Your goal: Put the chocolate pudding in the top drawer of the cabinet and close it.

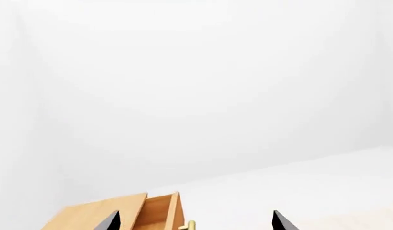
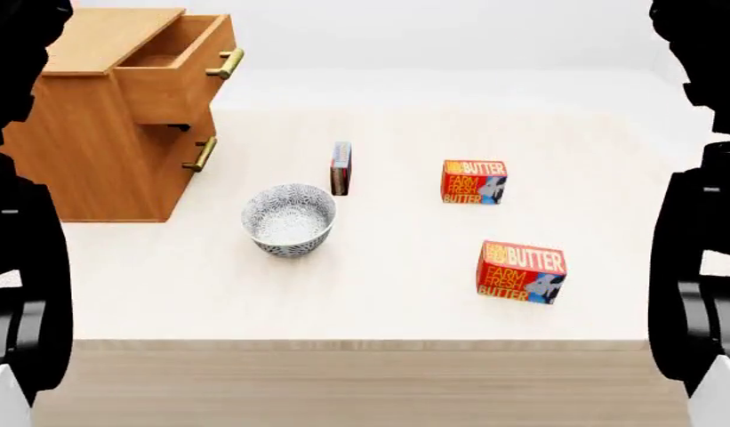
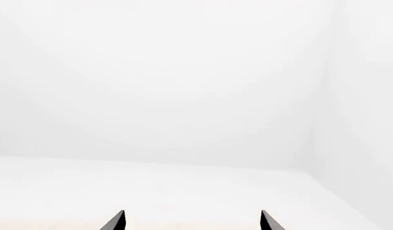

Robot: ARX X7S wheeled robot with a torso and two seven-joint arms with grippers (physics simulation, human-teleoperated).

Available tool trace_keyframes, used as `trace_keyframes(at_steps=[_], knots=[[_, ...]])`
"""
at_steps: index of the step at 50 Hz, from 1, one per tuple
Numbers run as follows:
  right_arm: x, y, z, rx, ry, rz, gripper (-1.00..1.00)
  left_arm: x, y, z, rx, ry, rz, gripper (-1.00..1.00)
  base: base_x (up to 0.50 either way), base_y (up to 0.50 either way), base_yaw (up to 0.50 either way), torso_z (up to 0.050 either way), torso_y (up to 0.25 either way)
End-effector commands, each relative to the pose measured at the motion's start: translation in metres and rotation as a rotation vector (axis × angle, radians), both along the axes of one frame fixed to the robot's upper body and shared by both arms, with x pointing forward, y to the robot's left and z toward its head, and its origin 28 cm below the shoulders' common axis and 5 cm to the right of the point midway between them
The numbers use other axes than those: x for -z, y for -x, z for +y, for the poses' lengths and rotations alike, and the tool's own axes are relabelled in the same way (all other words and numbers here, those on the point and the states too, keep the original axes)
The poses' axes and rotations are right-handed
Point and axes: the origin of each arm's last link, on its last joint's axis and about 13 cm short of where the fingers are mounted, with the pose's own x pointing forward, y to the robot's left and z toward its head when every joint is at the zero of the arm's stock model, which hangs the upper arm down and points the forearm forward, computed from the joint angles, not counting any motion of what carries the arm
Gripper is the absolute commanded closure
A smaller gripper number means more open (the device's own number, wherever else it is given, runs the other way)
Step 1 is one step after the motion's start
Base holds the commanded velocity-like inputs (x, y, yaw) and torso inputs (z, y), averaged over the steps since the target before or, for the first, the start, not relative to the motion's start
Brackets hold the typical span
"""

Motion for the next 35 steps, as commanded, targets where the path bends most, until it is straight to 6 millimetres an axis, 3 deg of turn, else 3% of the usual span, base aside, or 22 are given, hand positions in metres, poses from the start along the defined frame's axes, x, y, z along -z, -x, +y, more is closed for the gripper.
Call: trace_keyframes(at_steps=[1, 26, 35], knots=[[-0.015, -0.007, 0.005, -0.012, 0.025, 0.011, -1.0, -0.007, 0.003, 0.002, -0.009, -0.009, -0.004, -1.0, 0.0, 0.18, 0.0, 0.0, 0.0], [-0.003, -0.008, 0.007, -0.029, 0.012, 0.031, -1.0, -0.002, 0.006, 0.003, -0.009, -0.044, 0.003, -1.0, 0.0, 0.39, 0.0, 0.0, 0.0], [-0.005, -0.007, 0.007, -0.03, -0.003, 0.032, -1.0, -0.002, 0.006, 0.004, -0.002, -0.059, -0.002, -1.0, 0.0, 0.0, 0.0, 0.0, 0.0]])
